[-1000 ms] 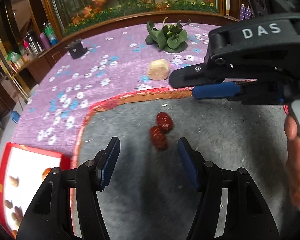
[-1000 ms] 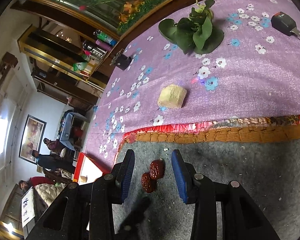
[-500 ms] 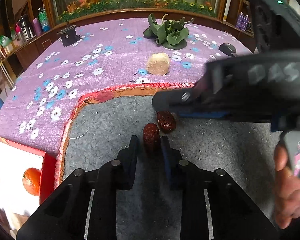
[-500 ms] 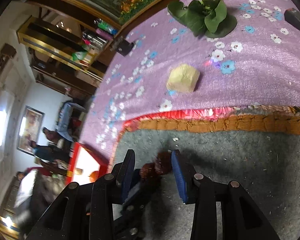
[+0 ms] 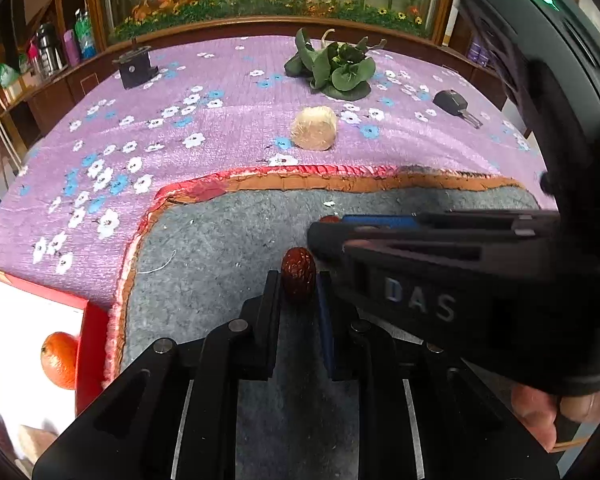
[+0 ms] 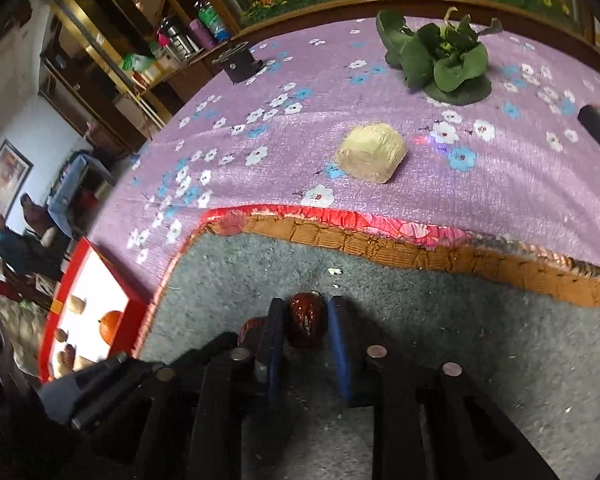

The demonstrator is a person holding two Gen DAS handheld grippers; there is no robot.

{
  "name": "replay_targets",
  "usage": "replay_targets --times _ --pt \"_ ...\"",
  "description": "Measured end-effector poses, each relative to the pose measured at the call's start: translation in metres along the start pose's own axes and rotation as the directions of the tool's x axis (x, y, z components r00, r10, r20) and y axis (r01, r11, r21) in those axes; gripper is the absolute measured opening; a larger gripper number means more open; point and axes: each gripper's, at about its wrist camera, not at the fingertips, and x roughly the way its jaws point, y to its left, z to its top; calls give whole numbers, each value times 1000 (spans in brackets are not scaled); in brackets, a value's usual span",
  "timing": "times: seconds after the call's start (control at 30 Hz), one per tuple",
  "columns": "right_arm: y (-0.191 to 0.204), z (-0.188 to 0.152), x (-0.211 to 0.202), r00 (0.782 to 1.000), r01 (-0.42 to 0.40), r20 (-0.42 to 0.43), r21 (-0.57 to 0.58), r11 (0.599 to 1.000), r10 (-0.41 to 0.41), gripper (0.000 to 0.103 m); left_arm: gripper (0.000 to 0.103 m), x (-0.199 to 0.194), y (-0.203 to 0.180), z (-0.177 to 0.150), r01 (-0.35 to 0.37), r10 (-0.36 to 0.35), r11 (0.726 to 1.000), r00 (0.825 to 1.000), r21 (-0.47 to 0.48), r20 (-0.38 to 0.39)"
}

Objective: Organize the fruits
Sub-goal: 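Grasp the second red date with the left tool while the right tool holds its date, then carry both red dates over the white tray and open both tools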

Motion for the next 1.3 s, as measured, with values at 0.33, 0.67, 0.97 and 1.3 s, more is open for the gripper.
replay_targets --times 0.33,0.67,0.97,1.3 --pt "-40 3 -7 985 -174 29 213 961 172 18 18 7 -5 3 -67 66 998 998 15 16" --pt "-39 5 -28 967 -248 118 211 945 227 18 15 -32 4 -6 -72 74 997 992 -19 105" --pt "-5 -4 -31 907 -417 139 152 896 398 18 15 -139 55 -38 -103 137 987 947 -127 291" --pt "80 -29 -31 838 -543 63 16 839 541 18 15 -226 116 -94 -223 282 955 885 -195 370"
